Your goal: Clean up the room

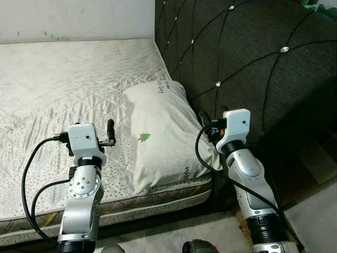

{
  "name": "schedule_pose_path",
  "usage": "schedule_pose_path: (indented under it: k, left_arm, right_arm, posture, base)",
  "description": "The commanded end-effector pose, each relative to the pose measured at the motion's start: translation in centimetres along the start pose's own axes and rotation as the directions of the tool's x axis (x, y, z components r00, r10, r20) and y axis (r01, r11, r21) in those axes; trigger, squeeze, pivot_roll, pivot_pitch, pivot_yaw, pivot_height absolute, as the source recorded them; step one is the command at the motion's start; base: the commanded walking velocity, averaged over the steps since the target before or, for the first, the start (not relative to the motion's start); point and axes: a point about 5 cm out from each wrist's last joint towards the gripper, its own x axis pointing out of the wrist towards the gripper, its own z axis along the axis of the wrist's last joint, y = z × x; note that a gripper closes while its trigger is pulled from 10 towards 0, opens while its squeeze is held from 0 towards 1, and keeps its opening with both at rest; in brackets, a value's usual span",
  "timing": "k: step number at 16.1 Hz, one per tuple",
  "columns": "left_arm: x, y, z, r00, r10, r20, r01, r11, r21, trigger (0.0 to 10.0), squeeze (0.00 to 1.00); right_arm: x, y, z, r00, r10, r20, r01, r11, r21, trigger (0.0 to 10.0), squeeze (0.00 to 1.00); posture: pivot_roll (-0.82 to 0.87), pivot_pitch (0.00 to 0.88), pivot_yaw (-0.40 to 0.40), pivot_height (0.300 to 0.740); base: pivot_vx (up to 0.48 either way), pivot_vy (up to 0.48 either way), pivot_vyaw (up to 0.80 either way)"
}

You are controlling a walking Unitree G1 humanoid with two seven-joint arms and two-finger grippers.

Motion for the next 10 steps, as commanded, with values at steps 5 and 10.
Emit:
schedule_pose_path:
  k: [5,10]
  left_arm:
    - [0.28,0.13,0.26,1.0,-0.003,0.013,0.003,1.0,-0.002,10.0,0.0]
    - [0.23,0.01,0.17,1.0,-0.005,0.003,0.005,1.0,-0.03,10.0,0.0]
  right_arm:
    - [0.17,-0.1,0.38,1.0,-0.002,0.018,0.002,1.0,-0.009,10.0,0.0]
    - [0.19,-0.12,0.33,1.0,-0.004,0.016,0.004,1.0,-0.008,10.0,0.0]
  posture:
    - [-0.02,0.0,-0.026,0.74]
    - [-0.02,0.0,-0.026,0.74]
  base:
    - [0.0,0.0,0.0]
    - [0.0,0.48,0.0]
